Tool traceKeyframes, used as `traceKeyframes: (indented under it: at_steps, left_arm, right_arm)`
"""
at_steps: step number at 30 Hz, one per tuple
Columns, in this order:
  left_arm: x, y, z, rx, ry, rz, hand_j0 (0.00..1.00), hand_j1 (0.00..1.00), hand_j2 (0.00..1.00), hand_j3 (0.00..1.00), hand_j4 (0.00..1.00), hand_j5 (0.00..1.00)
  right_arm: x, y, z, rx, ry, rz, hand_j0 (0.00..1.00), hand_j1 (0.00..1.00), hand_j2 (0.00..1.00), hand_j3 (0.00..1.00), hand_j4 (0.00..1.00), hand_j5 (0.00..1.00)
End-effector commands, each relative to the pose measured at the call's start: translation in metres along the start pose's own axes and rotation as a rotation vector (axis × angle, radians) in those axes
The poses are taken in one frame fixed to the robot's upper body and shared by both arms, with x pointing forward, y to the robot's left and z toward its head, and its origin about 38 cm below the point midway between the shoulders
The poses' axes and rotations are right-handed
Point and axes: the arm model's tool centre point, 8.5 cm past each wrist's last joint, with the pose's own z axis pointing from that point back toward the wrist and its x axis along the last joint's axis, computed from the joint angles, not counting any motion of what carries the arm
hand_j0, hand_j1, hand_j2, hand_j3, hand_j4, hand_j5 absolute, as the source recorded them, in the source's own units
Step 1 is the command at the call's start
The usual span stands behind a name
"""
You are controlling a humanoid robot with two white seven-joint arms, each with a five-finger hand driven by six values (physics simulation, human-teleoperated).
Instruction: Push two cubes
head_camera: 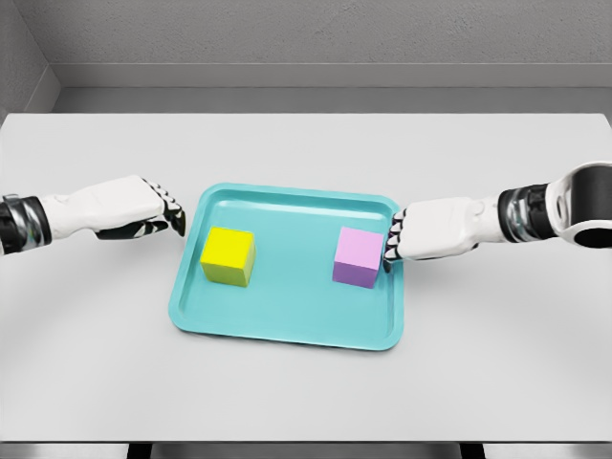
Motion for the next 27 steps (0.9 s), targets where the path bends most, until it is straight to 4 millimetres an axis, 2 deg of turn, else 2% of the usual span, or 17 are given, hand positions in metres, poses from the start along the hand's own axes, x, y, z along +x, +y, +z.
traceKeyframes:
  at_steps: [1, 11, 18, 22, 27]
  left_arm:
    - [0.002, 0.002, -0.001, 0.009, -0.007, 0.001, 0.47, 0.47, 0.47, 0.47, 0.47, 0.47]
    - [0.018, -0.004, -0.004, 0.005, -0.044, -0.006, 0.47, 0.47, 0.47, 0.47, 0.47, 0.47]
    - [0.020, -0.010, -0.005, -0.003, -0.050, 0.002, 0.47, 0.47, 0.47, 0.47, 0.47, 0.47]
    - [0.022, -0.009, -0.005, -0.003, -0.054, -0.004, 0.47, 0.47, 0.47, 0.47, 0.47, 0.47]
    - [0.027, -0.009, -0.006, -0.001, -0.066, -0.010, 0.47, 0.47, 0.47, 0.47, 0.47, 0.47]
  right_arm:
    - [0.001, -0.001, -0.001, -0.005, -0.003, 0.000, 0.72, 0.72, 0.72, 0.72, 0.72, 0.72]
    - [0.005, -0.012, -0.013, -0.030, -0.028, 0.011, 0.72, 0.72, 0.72, 0.72, 0.72, 0.72]
    - [-0.001, -0.009, -0.013, -0.020, -0.013, 0.006, 0.72, 0.72, 0.72, 0.72, 0.72, 0.72]
    - [-0.002, -0.018, -0.025, -0.035, -0.021, 0.018, 0.72, 0.72, 0.72, 0.72, 0.72, 0.72]
    - [-0.001, -0.019, -0.026, -0.036, -0.023, 0.021, 0.72, 0.72, 0.72, 0.72, 0.72, 0.72]
